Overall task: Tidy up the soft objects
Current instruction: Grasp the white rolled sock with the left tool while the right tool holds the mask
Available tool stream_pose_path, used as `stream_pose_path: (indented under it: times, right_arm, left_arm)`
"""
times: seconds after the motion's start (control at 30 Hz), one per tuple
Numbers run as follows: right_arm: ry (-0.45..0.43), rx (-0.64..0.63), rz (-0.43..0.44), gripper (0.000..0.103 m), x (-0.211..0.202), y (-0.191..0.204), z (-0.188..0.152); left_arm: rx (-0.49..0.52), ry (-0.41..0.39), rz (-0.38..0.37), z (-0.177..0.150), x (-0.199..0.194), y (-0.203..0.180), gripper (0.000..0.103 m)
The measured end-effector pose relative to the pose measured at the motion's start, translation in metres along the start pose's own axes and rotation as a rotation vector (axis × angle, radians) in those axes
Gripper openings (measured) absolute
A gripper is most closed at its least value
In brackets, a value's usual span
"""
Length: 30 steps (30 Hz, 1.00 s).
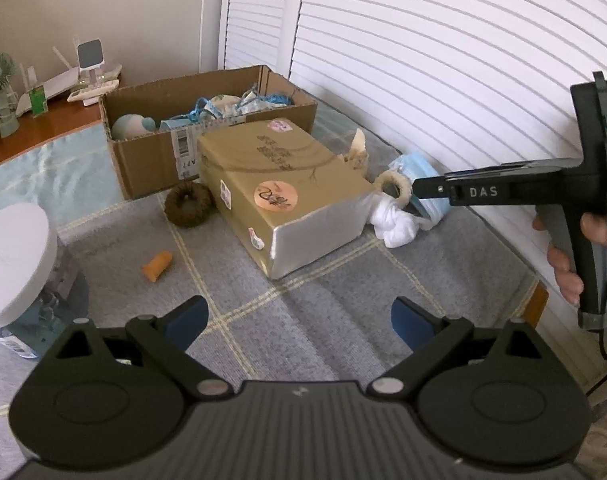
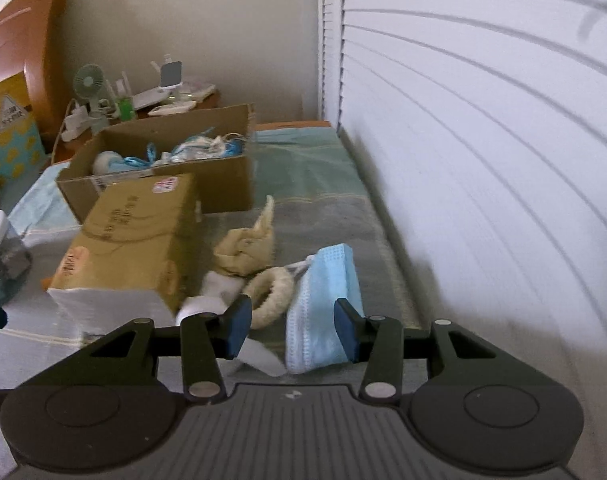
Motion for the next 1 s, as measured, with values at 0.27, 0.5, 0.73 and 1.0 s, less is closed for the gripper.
stream_pose_path:
  times: [0.27, 0.5, 0.73, 1.0]
  right_arm:
    - [0.04, -0.068, -0.085, 0.052, 0.011, -0.007, -0.014]
    - [0.042, -0.102, -0.113, 0.052, 0.022, -0.008, -0.01]
    - [0.038, -0.086, -0.097, 0.053, 0.034, -0.015, -0.007]
    - [0.03, -0.072, -0.089, 0.044, 0.03, -0.014, -0.012]
  left_arm:
    - [0.022, 0.011, -0.015, -0.002, 0.004, -0.007, 0.098]
    - [0.018, 0.022, -0.021, -0.004, 0.007, -0.009, 0.098]
    - [0.034, 0.025, -0.035, -0.004, 0.01, -0.012, 0.098]
    - [0.082, 0.009, -0.043, -0.002, 0.011, -0.023, 0.095]
Point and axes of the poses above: each gripper's, at about its wrist camera, not at the fingertips, and x roughly the way its jaws point, y to its left, z to its top, the point moved 9 cm from there along x, roughly the way its jaws point, and after that the axes turned 9 degrees about z, right-handed, at the moved point
